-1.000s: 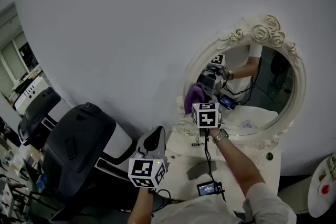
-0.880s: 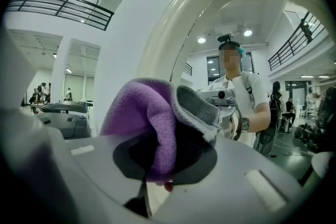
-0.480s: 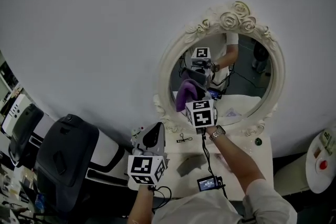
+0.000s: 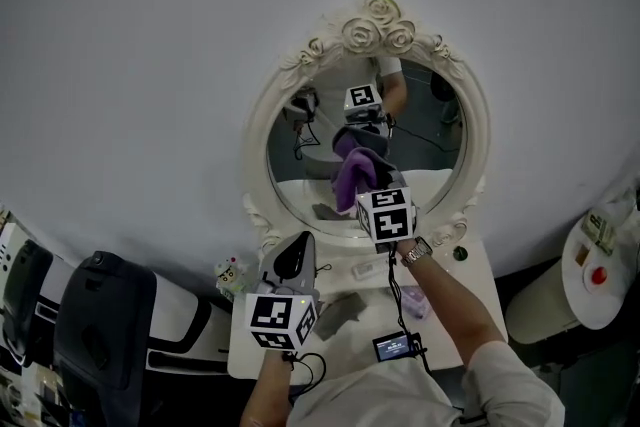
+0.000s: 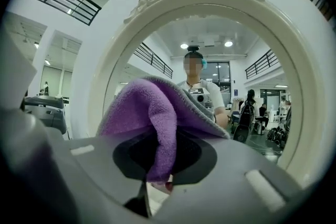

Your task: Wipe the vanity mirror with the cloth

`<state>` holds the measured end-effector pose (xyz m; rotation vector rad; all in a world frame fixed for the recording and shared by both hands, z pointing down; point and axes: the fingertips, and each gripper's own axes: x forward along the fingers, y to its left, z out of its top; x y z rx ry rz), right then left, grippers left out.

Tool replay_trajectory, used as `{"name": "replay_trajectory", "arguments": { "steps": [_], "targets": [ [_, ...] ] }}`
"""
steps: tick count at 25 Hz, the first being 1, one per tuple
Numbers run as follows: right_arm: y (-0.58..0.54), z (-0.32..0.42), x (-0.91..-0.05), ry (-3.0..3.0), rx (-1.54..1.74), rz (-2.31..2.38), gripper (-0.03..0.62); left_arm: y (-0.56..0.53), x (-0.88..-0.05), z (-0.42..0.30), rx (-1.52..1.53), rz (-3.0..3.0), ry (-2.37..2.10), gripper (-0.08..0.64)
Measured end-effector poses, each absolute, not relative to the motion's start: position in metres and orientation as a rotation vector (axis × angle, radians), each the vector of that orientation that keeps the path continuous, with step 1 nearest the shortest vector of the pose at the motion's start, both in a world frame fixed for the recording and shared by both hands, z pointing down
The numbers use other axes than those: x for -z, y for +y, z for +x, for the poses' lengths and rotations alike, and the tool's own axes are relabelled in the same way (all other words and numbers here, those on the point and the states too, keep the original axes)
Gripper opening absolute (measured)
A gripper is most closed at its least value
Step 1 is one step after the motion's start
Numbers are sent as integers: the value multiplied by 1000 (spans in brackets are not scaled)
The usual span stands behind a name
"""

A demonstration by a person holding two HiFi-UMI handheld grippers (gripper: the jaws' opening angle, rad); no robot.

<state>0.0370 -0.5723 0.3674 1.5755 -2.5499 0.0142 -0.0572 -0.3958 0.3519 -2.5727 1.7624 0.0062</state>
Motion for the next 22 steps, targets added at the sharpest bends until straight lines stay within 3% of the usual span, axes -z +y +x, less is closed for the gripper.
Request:
{"name": "replay_trajectory", "arguments": {
  "steps": [22],
  "targets": [
    [-594, 248, -379, -2319, -159, 1979, 69, -427, -364, 28, 4, -2726, 1568, 3]
  ]
}}
